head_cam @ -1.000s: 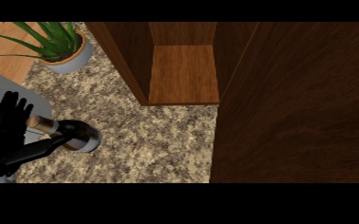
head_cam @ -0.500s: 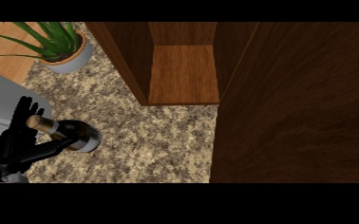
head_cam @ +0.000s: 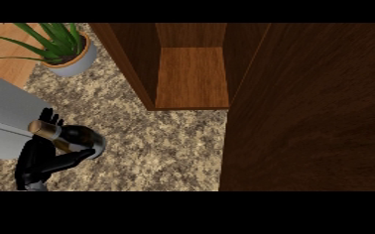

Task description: Pick up the wine, place it into the cabinet and close the cabinet

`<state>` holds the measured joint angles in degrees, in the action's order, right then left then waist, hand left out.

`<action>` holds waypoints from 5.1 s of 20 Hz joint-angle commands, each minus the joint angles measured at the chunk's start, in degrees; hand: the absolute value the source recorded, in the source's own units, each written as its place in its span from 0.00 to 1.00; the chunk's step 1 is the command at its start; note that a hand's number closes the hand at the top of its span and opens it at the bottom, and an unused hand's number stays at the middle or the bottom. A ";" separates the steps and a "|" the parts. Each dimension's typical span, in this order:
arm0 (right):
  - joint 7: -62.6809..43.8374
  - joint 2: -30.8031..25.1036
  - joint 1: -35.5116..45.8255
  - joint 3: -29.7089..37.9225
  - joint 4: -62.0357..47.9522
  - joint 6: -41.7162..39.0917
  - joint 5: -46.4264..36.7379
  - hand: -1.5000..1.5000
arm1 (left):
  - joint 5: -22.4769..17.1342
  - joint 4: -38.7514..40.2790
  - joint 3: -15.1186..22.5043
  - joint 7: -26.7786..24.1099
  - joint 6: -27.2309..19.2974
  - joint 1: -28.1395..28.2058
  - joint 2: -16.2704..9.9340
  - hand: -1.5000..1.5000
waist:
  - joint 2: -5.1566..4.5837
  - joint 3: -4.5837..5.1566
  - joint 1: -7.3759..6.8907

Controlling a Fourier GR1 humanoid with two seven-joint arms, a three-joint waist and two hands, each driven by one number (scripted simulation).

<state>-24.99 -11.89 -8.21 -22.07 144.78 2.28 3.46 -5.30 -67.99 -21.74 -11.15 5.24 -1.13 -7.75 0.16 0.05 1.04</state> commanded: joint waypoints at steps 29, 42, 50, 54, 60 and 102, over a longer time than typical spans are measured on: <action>-8.68 -2.66 -1.72 4.18 15.50 0.44 6.47 0.00 | -10.53 23.99 -5.36 -15.90 5.40 -9.92 2.71 0.00 | -0.01 -0.04 0.05; -5.54 -1.53 -3.47 2.81 13.21 -0.43 4.94 0.00 | -8.18 23.55 -2.25 -19.74 2.40 -11.55 2.23 1.00 | 0.02 -0.07 -0.14; -3.48 -1.34 -3.20 2.55 10.41 -0.68 3.33 0.00 | -6.49 15.11 5.90 -28.86 11.46 -1.70 7.57 1.00 | 0.45 -0.15 -0.78; -3.85 -0.84 -3.73 3.25 10.82 -0.51 5.41 0.00 | -8.38 6.25 8.27 -24.73 12.24 -0.39 7.67 1.00 | 0.38 -0.17 -1.03; -4.56 -0.85 -1.91 4.22 10.53 -1.31 6.11 0.00 | -10.99 -2.96 18.48 -22.70 8.46 3.47 7.73 1.00 | 0.18 -0.10 -0.89; -5.47 2.06 -3.48 5.85 11.13 -4.90 7.11 0.00 | -23.95 9.72 42.26 -8.09 -36.70 -29.17 7.75 1.00 | -0.27 -0.01 0.75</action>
<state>-25.47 -9.79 -8.38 -15.42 144.01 -3.16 5.76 -28.08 -64.87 23.08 -17.13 -33.63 -27.49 -0.02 -0.12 0.04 1.76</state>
